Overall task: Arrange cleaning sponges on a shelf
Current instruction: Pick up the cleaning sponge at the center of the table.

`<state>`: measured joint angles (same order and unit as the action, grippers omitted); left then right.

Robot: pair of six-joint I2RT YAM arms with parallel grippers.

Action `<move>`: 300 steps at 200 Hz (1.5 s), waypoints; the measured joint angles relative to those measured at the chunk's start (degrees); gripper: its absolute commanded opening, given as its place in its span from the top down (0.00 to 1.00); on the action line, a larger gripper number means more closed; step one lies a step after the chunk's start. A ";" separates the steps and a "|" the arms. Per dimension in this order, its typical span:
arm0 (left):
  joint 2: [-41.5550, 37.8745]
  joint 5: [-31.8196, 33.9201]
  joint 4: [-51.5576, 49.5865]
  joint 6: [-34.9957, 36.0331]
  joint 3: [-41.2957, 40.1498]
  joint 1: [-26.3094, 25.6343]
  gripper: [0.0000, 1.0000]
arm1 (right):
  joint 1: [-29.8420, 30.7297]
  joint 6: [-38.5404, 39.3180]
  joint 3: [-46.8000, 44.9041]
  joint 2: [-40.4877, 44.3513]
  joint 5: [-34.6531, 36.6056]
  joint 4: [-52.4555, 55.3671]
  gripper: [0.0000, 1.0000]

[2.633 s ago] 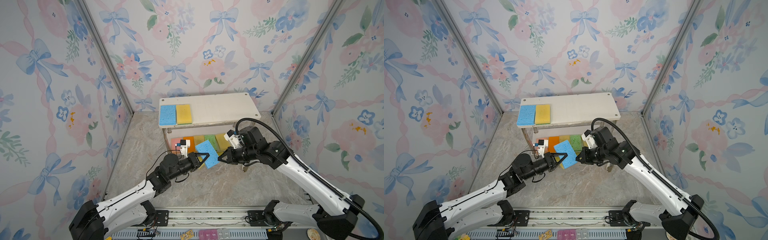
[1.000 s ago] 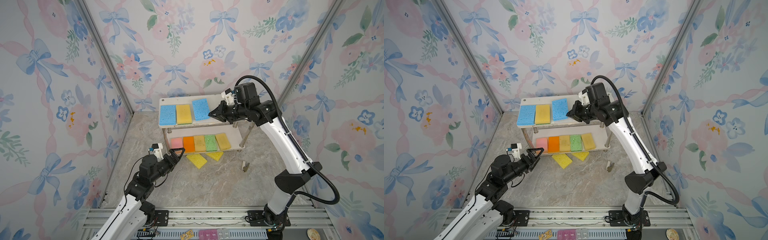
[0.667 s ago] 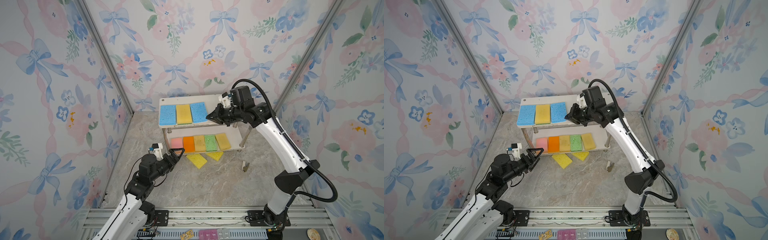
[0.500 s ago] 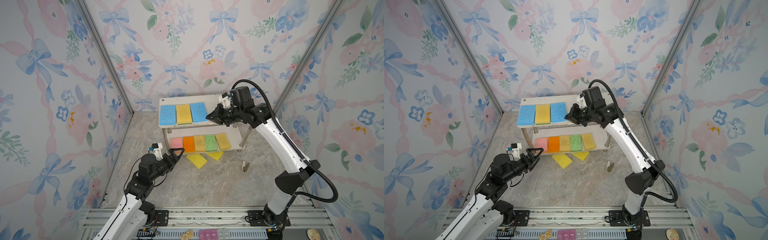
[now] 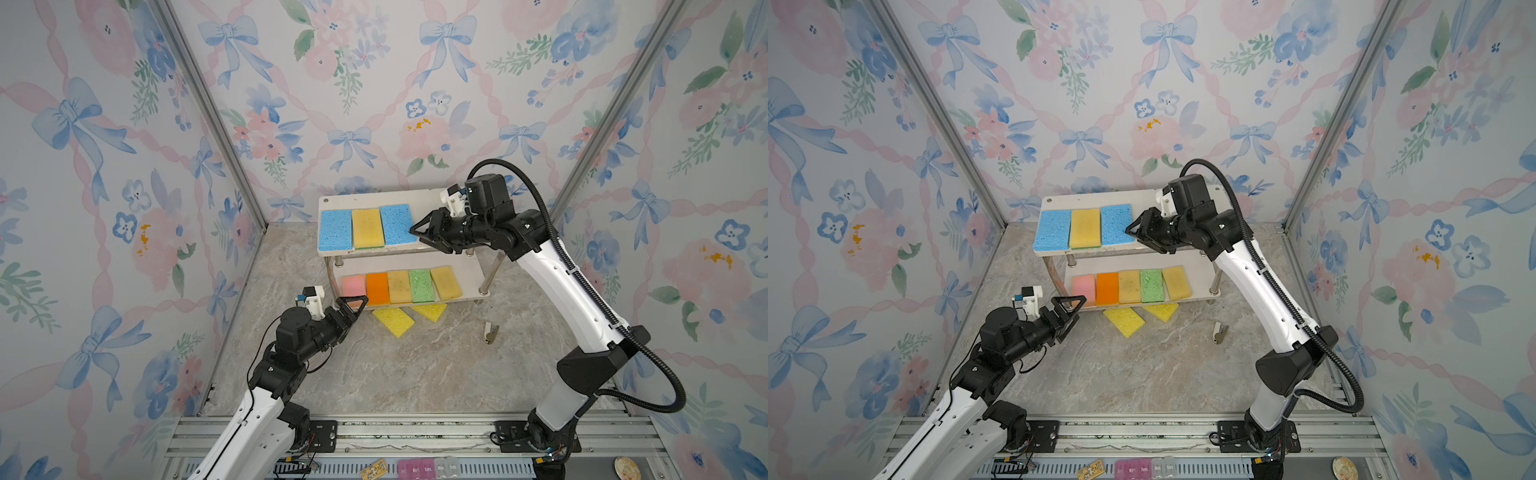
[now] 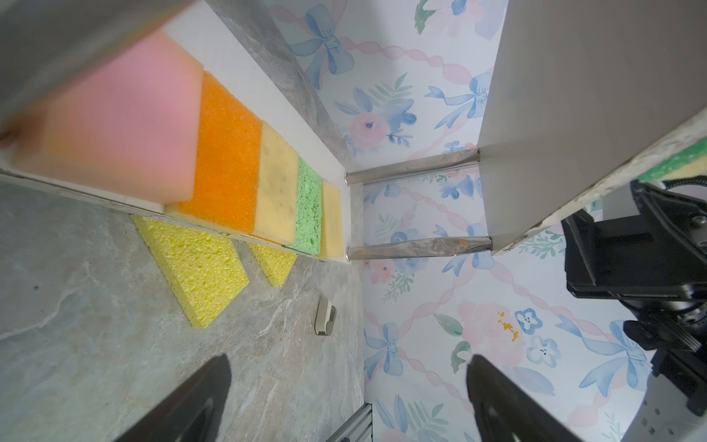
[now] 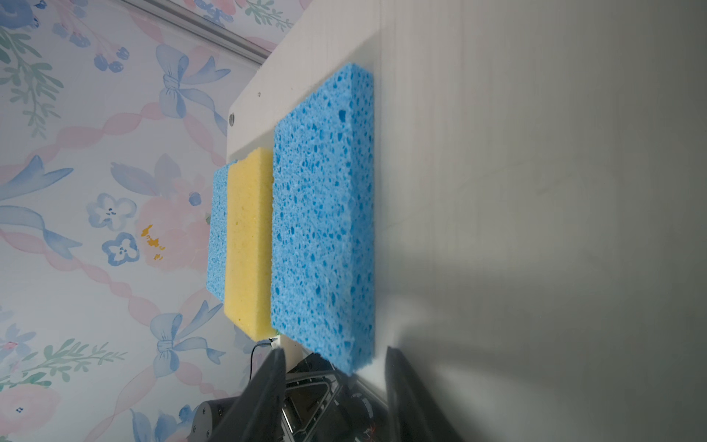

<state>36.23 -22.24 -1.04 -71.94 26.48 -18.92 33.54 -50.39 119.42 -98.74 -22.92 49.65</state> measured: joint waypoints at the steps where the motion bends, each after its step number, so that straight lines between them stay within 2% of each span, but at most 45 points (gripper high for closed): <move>1: 0.00 0.00 0.00 0.00 0.00 0.00 0.02 | 0.00 0.11 0.00 0.02 0.02 0.02 0.46; 32: 0.00 -0.17 0.00 0.02 0.00 0.00 0.02 | 0.00 3.02 -0.83 2.69 1.73 1.73 0.37; 65: 0.44 -0.22 0.00 0.42 0.00 0.20 0.02 | 0.00 7.50 -7.76 11.34 3.08 1.40 0.32; 106: 0.83 -0.07 0.00 0.48 -0.07 -1.25 0.02 | -2.23 8.11 -28.22 28.96 5.09 -1.03 0.29; 136: 2.25 2.19 0.02 0.79 -0.31 -5.95 0.02 | -4.98 5.51 -44.68 40.52 7.98 -0.63 0.26; 165: 5.44 4.33 0.00 0.85 -0.33 -9.66 0.02 | -5.86 0.76 -59.95 48.02 8.85 -2.08 0.24; 193: 7.06 5.60 0.00 0.85 -0.33 -10.54 0.02 | -6.12 -4.28 -71.54 48.52 7.78 -8.15 0.24; 219: 7.08 6.19 0.04 0.83 -0.33 -10.78 0.02 | -6.12 -8.02 -78.60 46.60 7.06 -15.52 0.27; 300: 3.13 7.72 0.04 -0.24 -3.02 -11.45 0.02 | -4.79 -13.88 -84.13 35.71 9.84 -36.09 0.43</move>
<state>39.35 -14.52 -0.99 -72.18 23.46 -30.37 28.75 -64.27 35.29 -63.02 -13.08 13.56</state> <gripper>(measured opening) 0.980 0.583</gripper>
